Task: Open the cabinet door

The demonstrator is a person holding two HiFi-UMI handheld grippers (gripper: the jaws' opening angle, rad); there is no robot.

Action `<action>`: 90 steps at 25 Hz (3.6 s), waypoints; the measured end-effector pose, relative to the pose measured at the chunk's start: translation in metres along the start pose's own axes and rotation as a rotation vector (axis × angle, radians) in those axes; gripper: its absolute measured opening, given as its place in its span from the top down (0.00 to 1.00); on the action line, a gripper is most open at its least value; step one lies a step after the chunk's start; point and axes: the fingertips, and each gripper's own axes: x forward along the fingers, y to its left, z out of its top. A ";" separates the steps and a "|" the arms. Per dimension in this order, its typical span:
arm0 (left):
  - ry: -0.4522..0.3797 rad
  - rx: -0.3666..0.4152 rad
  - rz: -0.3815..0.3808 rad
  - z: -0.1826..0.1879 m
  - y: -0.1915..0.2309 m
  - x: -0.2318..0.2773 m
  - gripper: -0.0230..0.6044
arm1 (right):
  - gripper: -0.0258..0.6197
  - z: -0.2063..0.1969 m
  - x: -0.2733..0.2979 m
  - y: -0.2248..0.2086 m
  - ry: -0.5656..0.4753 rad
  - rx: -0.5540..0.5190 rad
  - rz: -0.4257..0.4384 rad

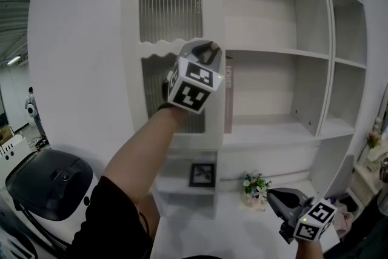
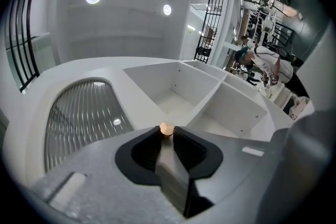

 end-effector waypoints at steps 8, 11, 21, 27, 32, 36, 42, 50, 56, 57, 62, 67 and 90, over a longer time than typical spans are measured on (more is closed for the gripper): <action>-0.054 -0.039 -0.028 0.013 -0.002 -0.023 0.85 | 0.96 -0.040 0.018 0.009 0.019 0.105 0.025; -0.081 -0.071 -0.048 0.024 0.000 -0.036 0.85 | 0.96 -0.040 0.019 0.020 0.031 0.100 0.048; -0.031 -0.184 -0.091 0.050 0.005 -0.079 0.85 | 0.96 -0.018 -0.037 0.066 0.094 -0.024 0.088; 0.008 -0.259 -0.086 0.062 0.010 -0.106 0.85 | 0.96 -0.021 -0.081 0.100 0.095 -0.037 0.078; 0.010 -0.306 -0.073 0.074 0.018 -0.134 0.85 | 0.96 -0.025 -0.107 0.121 0.103 -0.019 0.079; 0.010 -0.349 -0.066 0.083 0.028 -0.159 0.84 | 0.96 -0.015 -0.115 0.141 0.108 -0.054 0.099; -0.029 -0.431 -0.081 0.090 0.045 -0.200 0.84 | 0.96 0.008 -0.117 0.174 0.072 -0.106 0.103; -0.065 -0.432 -0.135 0.090 0.066 -0.234 0.84 | 0.96 0.016 -0.077 0.213 0.050 -0.092 0.135; -0.104 -0.457 -0.164 0.087 0.091 -0.268 0.83 | 0.96 0.013 -0.044 0.249 0.060 -0.081 0.172; -0.110 -0.472 -0.168 0.086 0.095 -0.273 0.83 | 0.96 0.013 -0.039 0.254 0.059 -0.078 0.174; -0.114 -0.504 -0.187 0.078 0.114 -0.293 0.83 | 0.96 0.012 -0.014 0.283 0.046 -0.057 0.203; -0.122 -0.542 -0.197 0.067 0.135 -0.315 0.83 | 0.96 0.009 0.004 0.307 0.056 -0.051 0.205; -0.205 -0.658 -0.228 0.030 0.180 -0.354 0.80 | 0.96 -0.015 0.037 0.382 0.044 0.013 0.075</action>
